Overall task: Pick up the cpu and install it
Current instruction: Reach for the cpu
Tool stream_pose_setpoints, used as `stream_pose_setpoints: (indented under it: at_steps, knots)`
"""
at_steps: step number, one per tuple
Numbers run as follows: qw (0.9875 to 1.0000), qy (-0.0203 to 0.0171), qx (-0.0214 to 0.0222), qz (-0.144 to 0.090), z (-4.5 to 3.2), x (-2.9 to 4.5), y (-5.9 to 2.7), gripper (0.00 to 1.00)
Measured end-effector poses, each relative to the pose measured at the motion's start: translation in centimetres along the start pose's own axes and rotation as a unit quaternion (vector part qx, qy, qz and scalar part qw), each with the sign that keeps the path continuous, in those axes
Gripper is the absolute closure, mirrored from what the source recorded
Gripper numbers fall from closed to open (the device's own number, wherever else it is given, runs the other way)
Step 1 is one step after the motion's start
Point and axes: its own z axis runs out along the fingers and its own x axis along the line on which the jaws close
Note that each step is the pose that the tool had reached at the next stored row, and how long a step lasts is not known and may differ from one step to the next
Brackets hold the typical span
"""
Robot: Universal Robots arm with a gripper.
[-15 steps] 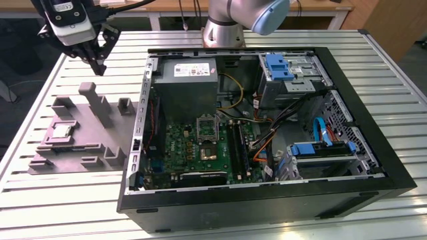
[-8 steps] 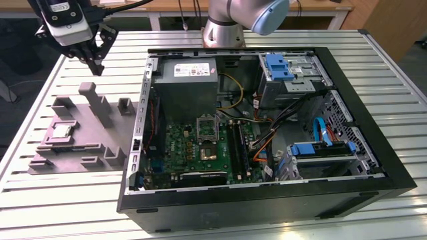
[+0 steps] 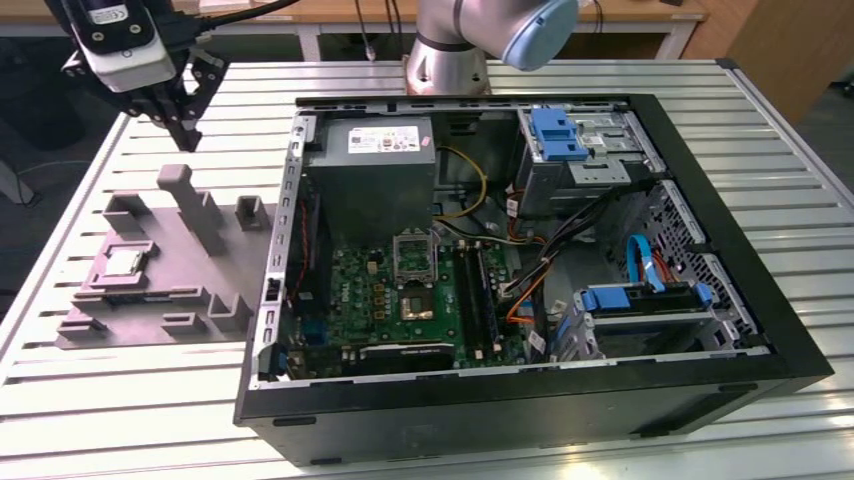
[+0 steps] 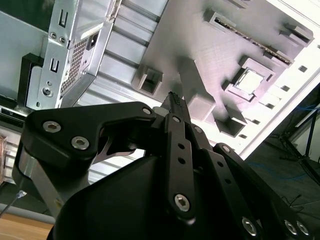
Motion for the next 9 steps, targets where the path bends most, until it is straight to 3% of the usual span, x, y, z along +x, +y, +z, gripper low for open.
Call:
stream_pose_setpoints:
  at_steps: [1,2,9]
  knots:
    - [1.0000,0.0000,0.0001,0.000,0.02,0.72,-0.05,0.89]
    - [1.0000,0.0000,0.0000,0.000,0.03,0.92,-0.07,0.89]
    - [1.0000,0.0000,0.0000,0.000,0.05,1.34,-0.11,0.89]
